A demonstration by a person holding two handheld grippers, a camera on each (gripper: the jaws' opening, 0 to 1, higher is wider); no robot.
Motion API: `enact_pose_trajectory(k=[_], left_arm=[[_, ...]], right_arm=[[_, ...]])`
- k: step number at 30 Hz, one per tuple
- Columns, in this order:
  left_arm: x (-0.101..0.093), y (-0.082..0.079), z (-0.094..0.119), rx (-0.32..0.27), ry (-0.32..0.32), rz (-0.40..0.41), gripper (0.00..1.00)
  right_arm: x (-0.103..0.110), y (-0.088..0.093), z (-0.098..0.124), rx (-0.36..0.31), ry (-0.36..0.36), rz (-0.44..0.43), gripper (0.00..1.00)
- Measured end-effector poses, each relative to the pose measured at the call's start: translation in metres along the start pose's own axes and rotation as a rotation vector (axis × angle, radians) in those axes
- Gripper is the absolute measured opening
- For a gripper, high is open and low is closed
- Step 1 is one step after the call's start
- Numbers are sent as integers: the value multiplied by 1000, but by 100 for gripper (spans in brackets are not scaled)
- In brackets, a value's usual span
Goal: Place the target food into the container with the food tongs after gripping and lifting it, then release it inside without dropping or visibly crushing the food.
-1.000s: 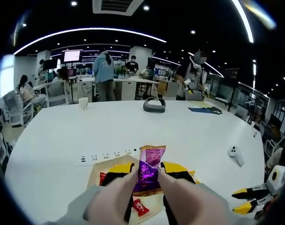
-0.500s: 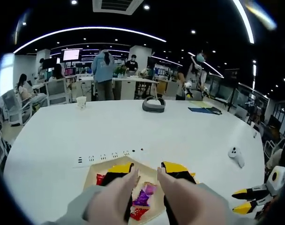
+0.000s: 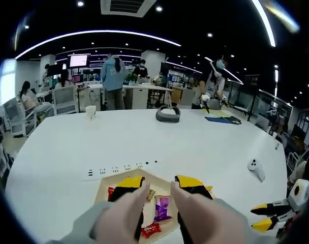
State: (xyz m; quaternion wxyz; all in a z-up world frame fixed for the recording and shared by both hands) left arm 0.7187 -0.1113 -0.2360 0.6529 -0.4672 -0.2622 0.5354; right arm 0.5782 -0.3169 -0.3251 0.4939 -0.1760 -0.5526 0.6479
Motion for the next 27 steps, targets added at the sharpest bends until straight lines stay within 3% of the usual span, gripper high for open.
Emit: enact_pose_trajectory(k=[15, 27], left_arm=[[-12, 3, 13, 12, 21, -26, 22], [-14, -1, 19, -13, 28, -16, 22]], right_arm=[[-2, -5, 4, -46, 20, -43, 36], [2, -5, 6, -43, 10, -20, 36]])
Point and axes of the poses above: the point that each gripper's makers call its tool centre point, and the gripper's own axes: z roughly backward along the fingers, x roughly to its left, y roughly out of its underside, the point moved 2 cm from there along z, roughly backward along the fingers
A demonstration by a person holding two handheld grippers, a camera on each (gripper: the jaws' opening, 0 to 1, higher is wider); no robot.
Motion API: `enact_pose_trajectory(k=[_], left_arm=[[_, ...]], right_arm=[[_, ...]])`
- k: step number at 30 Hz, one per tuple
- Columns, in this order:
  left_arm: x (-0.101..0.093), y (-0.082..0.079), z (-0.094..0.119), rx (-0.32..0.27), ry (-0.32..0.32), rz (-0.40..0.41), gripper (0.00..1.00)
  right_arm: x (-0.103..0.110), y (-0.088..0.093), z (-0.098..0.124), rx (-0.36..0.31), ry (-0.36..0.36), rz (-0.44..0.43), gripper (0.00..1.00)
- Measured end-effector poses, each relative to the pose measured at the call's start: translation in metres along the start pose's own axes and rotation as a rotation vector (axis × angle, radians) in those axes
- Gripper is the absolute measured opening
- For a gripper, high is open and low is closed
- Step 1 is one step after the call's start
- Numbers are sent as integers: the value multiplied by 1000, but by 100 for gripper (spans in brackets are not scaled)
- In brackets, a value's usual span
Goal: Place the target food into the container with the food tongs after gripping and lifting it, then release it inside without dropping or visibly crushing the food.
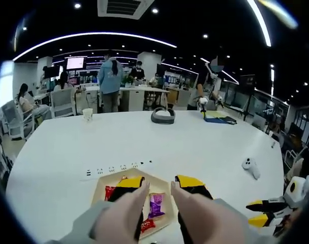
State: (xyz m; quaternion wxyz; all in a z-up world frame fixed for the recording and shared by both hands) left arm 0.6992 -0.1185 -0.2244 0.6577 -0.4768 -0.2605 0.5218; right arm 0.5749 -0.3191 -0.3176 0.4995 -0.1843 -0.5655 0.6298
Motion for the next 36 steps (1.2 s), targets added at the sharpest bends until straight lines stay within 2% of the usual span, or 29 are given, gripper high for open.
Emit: enact_pose_trajectory(k=[7, 16, 23, 36], left_arm=[[-2, 3, 5, 10, -12, -10, 22], [-14, -5, 9, -13, 7, -20, 22], [-23, -10, 17, -30, 14, -28, 23], [-33, -2, 19, -38, 25, -9, 23]], right_arm=[[-2, -2, 3, -11, -3, -12, 36], [3, 2, 3, 14, -32, -16, 35], [4, -6, 3, -14, -40, -28, 35], [-2, -7, 13, -28, -18, -48, 35]])
Point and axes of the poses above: the point that each gripper's makers call its tool centre point, and the gripper's own axes: z roughly backward along the fingers, x roughly to its left, y roughly out of its underside, the point moved 2 cm from there along z, roughly backward along the fingers
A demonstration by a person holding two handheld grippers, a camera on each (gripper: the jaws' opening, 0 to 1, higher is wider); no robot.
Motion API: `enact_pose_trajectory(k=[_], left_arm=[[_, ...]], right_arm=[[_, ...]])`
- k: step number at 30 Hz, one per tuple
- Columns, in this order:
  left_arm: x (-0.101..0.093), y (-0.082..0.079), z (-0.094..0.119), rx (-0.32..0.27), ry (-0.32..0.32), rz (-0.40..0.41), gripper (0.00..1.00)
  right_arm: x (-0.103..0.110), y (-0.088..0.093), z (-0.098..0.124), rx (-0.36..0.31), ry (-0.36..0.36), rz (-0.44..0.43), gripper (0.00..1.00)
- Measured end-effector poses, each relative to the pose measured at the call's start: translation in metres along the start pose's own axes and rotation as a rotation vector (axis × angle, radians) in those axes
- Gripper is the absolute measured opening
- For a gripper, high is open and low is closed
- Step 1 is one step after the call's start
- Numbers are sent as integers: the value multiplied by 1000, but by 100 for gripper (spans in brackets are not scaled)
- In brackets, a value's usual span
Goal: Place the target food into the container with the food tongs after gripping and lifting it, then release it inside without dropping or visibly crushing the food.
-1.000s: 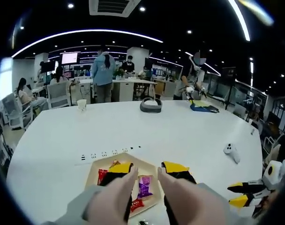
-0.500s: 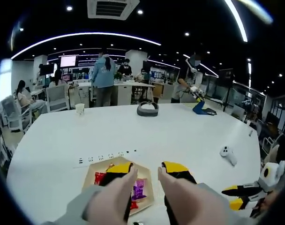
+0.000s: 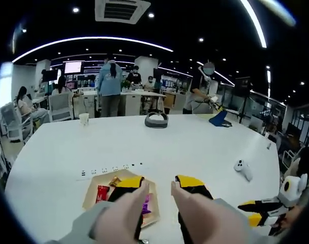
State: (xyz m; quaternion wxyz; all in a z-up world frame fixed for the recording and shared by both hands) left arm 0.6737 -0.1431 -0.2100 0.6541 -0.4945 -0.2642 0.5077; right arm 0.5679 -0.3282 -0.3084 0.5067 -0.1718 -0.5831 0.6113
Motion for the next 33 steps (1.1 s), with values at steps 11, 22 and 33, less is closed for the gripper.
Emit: enact_pose_trajectory(k=[11, 22, 33], left_arm=[[-11, 1, 0, -13, 35, 4, 23], [-16, 5, -1, -7, 65, -24, 23], [-18, 14, 0, -4, 79, 4, 24]], right_arm=[[2, 7, 5, 11, 4, 1, 35], [7, 4, 8, -3, 6, 15, 35], [13, 10, 10, 14, 0, 15, 36]])
Point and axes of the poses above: the point that each gripper's makers call its tool centre point, and the gripper's own axes: z roughly backward along the fingers, x roughly to its left, y roughly out of its underside, the point moved 2 cm from there along z, roughly backward along the fingers
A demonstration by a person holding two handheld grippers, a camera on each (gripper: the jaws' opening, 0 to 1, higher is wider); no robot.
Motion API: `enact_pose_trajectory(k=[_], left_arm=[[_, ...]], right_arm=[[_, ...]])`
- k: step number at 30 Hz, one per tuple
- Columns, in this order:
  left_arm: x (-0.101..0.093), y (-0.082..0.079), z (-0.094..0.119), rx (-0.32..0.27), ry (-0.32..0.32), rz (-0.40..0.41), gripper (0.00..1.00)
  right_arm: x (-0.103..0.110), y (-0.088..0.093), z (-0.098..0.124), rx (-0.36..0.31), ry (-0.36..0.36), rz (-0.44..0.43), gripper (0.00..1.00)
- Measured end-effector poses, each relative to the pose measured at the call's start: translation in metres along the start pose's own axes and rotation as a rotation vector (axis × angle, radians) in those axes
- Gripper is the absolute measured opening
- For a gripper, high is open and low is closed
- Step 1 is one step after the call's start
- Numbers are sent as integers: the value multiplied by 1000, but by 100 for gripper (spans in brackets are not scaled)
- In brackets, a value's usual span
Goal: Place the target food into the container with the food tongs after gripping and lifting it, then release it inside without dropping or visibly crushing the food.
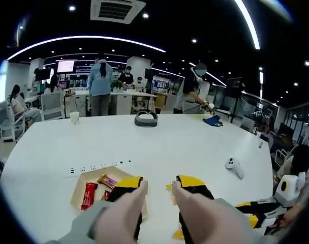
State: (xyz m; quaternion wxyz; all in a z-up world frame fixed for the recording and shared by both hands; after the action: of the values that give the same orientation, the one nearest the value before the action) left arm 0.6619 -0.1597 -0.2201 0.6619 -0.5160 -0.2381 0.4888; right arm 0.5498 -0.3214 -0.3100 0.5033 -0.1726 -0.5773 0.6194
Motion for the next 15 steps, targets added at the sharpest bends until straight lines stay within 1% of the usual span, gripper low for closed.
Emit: enact_pose_trajectory(k=[8, 15], left_arm=[[0, 6, 3, -15, -6, 21, 25], [-5, 12, 6, -15, -9, 30, 25]], right_arm=[[5, 0, 1, 15, -20, 21, 36], [13, -3, 3, 19, -47, 36, 36]])
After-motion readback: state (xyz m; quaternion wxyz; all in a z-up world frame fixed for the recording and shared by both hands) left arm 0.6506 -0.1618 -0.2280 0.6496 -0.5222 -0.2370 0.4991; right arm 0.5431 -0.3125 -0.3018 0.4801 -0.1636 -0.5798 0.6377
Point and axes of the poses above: the point that each gripper's makers call its tool centre point, and the gripper's own axes: z roughly backward along the fingers, x roughly to its left, y roughly out of its underside, the point moved 2 cm from there along z, roughly backward along the fingers
